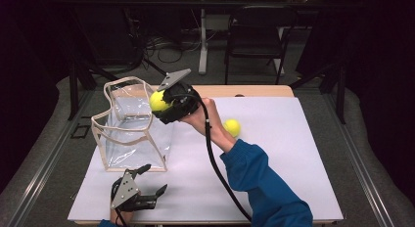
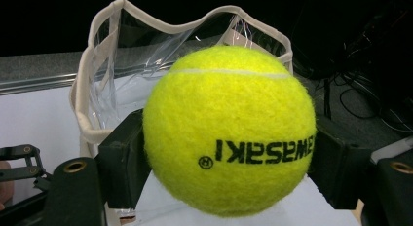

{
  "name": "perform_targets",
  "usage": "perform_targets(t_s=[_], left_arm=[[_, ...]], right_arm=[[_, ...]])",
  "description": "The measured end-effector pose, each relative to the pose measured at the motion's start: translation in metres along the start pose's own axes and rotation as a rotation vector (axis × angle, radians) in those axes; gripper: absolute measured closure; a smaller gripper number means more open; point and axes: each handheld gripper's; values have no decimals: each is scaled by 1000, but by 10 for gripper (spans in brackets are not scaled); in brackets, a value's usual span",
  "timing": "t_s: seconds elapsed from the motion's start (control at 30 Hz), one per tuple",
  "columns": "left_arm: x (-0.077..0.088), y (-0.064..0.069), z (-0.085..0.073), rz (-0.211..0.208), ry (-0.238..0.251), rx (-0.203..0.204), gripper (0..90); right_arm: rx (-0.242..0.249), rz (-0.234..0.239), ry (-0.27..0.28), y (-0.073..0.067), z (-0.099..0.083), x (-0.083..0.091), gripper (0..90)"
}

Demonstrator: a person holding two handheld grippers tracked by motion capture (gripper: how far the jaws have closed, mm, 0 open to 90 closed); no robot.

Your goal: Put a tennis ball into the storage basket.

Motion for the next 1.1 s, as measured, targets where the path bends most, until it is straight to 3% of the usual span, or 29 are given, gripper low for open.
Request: perform_targets(t_s=[0.67, 1.1], left_arm=[[0, 0, 0, -1, -1, -2, 160], [1, 0, 0, 0, 3, 0, 160]], right_arm=[[10, -6, 32, -2, 19, -2, 256], [7, 12, 38, 0, 26, -12, 256]])
Point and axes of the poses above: each handheld gripper's, and its own axes: x roughly backward along the jaws, z roughly out of its top, y roughly to its right, and after that the axes turned 13 degrees about z, right-handed
